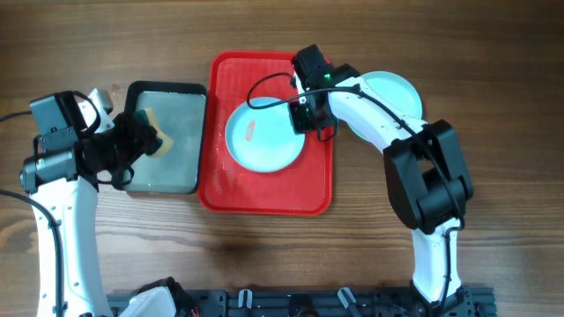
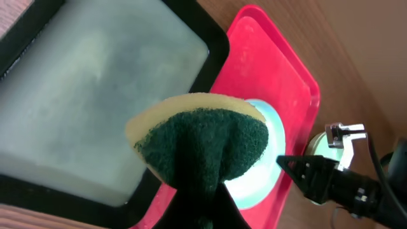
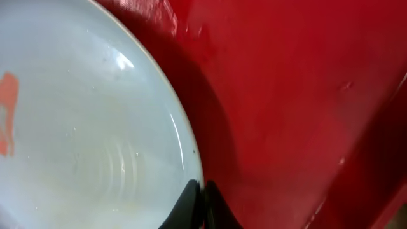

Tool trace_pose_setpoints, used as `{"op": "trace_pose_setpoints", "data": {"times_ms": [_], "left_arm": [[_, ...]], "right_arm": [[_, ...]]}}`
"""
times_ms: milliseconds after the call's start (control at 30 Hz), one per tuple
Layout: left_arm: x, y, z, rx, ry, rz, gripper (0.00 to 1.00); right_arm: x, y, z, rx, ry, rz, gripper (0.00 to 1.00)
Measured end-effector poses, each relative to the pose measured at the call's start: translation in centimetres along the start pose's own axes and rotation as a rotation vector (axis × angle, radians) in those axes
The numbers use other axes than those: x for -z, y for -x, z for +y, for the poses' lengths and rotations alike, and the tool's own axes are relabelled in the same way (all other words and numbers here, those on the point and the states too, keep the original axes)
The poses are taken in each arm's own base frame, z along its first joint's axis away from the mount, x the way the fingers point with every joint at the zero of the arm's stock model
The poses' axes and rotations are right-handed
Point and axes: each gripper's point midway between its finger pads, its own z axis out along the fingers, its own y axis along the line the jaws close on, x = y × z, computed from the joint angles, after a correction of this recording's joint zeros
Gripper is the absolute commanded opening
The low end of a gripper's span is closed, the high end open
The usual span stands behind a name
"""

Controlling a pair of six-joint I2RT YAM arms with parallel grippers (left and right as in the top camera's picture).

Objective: Clean dirty plates on tray and stack at the side
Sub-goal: 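Move the sponge over the white plate with the left gripper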

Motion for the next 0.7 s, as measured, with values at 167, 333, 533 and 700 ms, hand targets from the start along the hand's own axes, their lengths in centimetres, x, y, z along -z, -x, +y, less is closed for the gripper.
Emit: {"op": "trace_pose_setpoints", "data": {"times_ms": [167,333,533,700], "left_arm": [[-0.4,-0.7,-1.0,-0.073,-0.013,0.022,0.04],[-1.0,-1.7,-2.0,-0.135,-0.005,0.044,0.04],[-2.0,-3.4,-3.3,-0.206,0.026,0.094,0.04],[-2.2,-4.2,-4.3,-0.256,0.11,0.173,0.04]], "right_arm": [[0.7,-1.2,0.0,0.075,0.002,0.043,0.08],[2.0,-0.7,0.4,0.106,0.014,0.011,0.47],[3.9,-0.2,1.1,0.117,0.042,-0.026,0.59],[7.4,0.5,2.1,0.086,0.145,-0.085,0.65]]}}
